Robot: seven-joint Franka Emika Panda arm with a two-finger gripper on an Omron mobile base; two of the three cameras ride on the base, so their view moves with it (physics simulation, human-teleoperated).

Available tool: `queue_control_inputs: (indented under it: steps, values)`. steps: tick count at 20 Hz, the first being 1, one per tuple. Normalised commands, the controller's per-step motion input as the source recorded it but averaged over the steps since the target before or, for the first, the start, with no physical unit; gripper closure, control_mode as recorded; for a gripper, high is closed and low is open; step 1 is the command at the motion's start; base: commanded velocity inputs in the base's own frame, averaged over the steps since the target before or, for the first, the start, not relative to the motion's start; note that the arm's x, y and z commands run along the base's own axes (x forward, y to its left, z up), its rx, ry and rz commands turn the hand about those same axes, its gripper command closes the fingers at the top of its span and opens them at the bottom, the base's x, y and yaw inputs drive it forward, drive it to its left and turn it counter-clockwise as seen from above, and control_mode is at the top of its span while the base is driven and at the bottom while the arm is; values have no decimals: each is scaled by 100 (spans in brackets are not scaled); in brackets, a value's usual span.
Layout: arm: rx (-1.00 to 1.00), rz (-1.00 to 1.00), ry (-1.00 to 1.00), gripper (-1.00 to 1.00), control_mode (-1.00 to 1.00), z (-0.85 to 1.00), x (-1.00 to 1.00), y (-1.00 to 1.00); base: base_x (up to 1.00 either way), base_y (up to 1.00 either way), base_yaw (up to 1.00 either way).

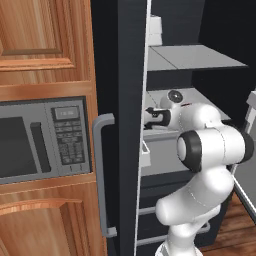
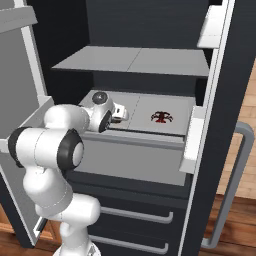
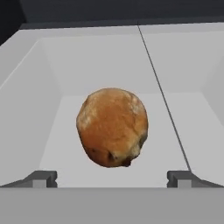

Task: Move the bread and lobster from the second highest shelf to the top shelf to make space. Then, place the pitcher from the counter on the cleared second highest shelf.

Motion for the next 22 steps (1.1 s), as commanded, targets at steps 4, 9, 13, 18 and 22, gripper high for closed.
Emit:
queue_control_inputs:
  steps: [4,9,13,18,22]
  values:
    - [0,0,0,-100,-100,-22,48,0,0,0,0]
    - [0,0,0,-100,-100,-23,46,0,0,0,0]
    - [0,0,0,-100,-100,-23,42,0,0,0,0]
    - [0,0,0,100,-100,-28,36,0,0,0,0]
    - [0,0,0,100,-100,-18,19,0,0,0,0]
